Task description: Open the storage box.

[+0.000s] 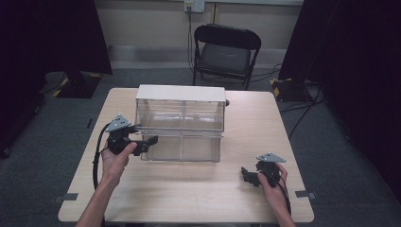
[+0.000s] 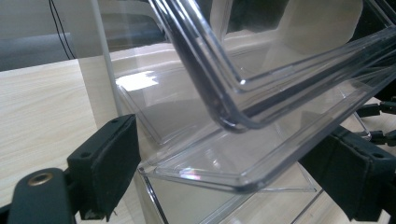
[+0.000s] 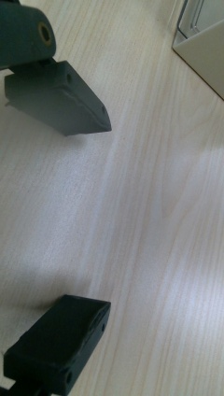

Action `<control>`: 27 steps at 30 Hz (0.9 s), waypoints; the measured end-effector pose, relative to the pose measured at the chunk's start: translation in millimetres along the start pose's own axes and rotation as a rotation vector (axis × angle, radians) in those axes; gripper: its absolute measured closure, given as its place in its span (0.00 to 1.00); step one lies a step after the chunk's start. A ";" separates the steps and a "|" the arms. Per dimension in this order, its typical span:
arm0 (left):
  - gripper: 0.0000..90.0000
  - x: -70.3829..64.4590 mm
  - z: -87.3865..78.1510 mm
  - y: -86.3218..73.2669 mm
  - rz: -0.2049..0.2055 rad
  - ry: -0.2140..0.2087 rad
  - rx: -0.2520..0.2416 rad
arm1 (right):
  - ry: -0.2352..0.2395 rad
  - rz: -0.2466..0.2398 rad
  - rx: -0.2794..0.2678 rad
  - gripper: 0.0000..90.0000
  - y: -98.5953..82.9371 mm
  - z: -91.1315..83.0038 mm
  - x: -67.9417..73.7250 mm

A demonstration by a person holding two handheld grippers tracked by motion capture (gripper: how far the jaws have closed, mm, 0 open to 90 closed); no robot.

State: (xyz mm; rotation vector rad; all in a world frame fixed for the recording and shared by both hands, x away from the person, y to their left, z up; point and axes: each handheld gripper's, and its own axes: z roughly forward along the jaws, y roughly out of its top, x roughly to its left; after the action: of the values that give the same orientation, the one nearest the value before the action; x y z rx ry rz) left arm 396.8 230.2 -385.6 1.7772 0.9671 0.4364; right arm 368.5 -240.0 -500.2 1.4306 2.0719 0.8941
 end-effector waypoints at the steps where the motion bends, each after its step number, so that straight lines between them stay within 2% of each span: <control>1: 0.14 0.0 0.0 0.0 0.000 0.000 0.000 | -0.001 -0.001 0.000 0.13 0.0 0.1 0.0; 27: 0.15 -1.1 -0.7 0.4 0.003 0.008 0.005 | 0.000 0.000 0.000 0.13 0.0 0.0 0.0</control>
State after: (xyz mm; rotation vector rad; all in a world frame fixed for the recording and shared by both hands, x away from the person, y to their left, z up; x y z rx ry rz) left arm 395.9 229.7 -384.8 1.7828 0.9715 0.4437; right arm 368.5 -240.0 -500.2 1.4309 2.0719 0.8940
